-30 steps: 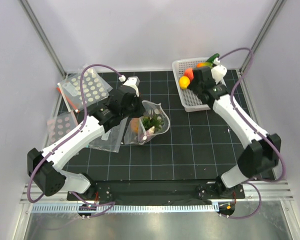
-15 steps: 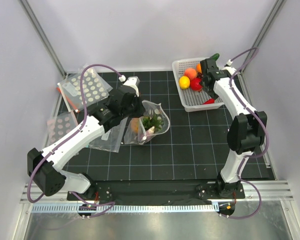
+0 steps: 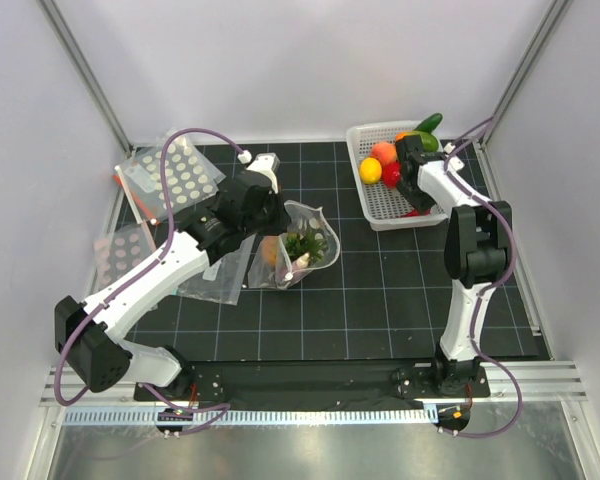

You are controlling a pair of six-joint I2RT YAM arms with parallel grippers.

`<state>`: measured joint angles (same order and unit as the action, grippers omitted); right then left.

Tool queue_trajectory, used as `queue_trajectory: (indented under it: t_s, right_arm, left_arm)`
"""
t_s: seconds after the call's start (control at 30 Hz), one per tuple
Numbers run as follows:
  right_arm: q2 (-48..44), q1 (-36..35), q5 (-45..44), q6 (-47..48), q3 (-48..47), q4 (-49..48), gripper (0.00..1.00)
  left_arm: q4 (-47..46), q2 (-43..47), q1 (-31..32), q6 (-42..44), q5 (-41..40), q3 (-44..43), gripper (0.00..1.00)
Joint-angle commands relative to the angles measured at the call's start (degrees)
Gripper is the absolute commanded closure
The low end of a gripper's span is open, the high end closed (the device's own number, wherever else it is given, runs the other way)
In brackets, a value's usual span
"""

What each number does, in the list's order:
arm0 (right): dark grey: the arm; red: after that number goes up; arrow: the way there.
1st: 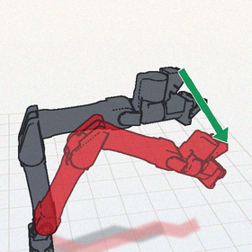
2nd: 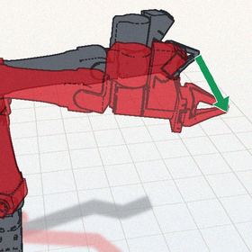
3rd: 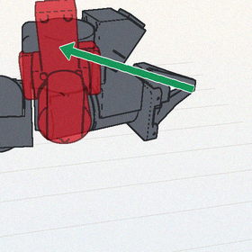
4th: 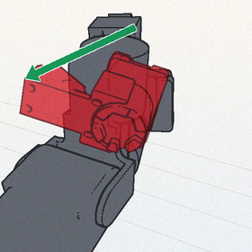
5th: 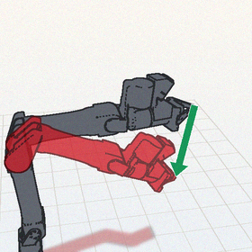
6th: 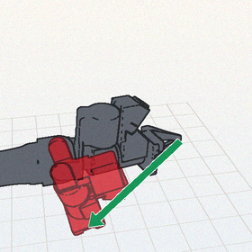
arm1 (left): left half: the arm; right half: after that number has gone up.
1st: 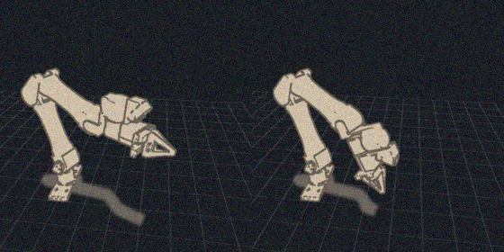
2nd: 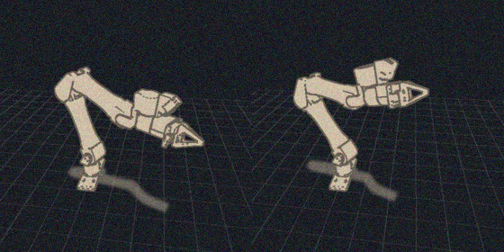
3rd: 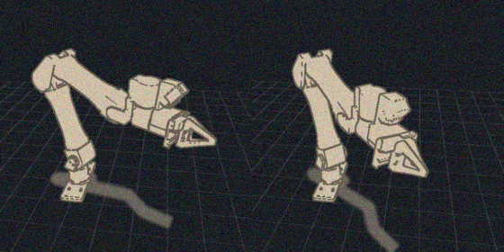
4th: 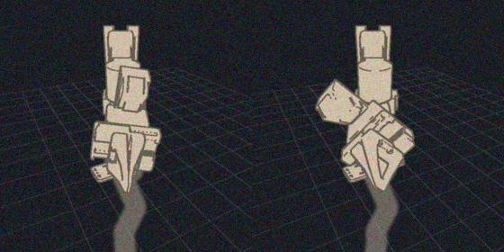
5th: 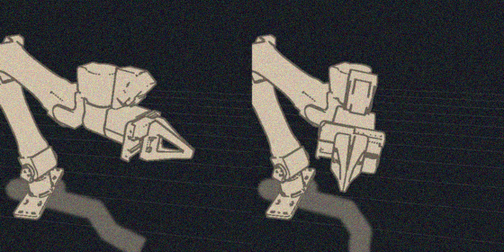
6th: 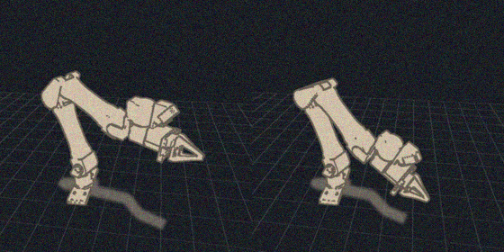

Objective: Place the food in the zip-top bag and seal the zipper
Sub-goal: Pick up the fake vegetable from the bin.

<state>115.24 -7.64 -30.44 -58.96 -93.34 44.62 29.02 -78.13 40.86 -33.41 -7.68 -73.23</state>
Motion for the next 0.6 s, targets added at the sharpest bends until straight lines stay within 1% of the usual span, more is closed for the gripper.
queue_trajectory:
  t_s: [0.0, 0.1, 0.23, 0.3, 0.37, 0.43, 0.53, 0.57]
  right_arm:
    - [2.9, 0.8, -0.5, -1.4, -1.8, -1.2, 0.34]
    - [4.0, 1.6, -0.4, -1.9, -0.1, -3.2, 0.35]
    - [5.5, 2.5, 0.2, -2.0, -0.2, -3.5, 0.36]
    - [6.1, 2.7, 0.0, -1.8, -0.8, -3.7, 0.4]
    - [6.3, 2.7, -0.3, -1.5, -0.7, -4.2, 0.47]
    - [6.1, 2.8, 0.0, -0.6, -0.5, -5.5, 0.51]
    - [5.3, 2.8, 0.6, 0.7, -0.4, -6.3, 0.7]
    - [4.6, 2.8, 0.3, 1.6, -0.3, -6.4, 0.75]
  left_arm:
    - [-2.0, 1.9, 0.2, 0.3, 0.6, -0.5, 0.99]
    - [-2.1, 2.0, 0.1, 0.3, 0.6, -0.4, 0.99]
    - [-2.1, 2.0, 0.2, 0.2, 0.7, -0.4, 0.99]
    - [-2.0, 1.9, 0.2, 0.2, 0.7, -0.4, 0.99]
    - [-2.0, 1.9, 0.2, 0.2, 0.6, -0.5, 0.99]
    - [-2.0, 1.9, 0.2, 0.2, 0.7, -0.5, 0.99]
    - [-2.1, 1.8, 0.2, 0.2, 0.6, -0.4, 0.99]
    - [-2.0, 1.8, 0.2, 0.3, 0.6, -0.5, 0.99]
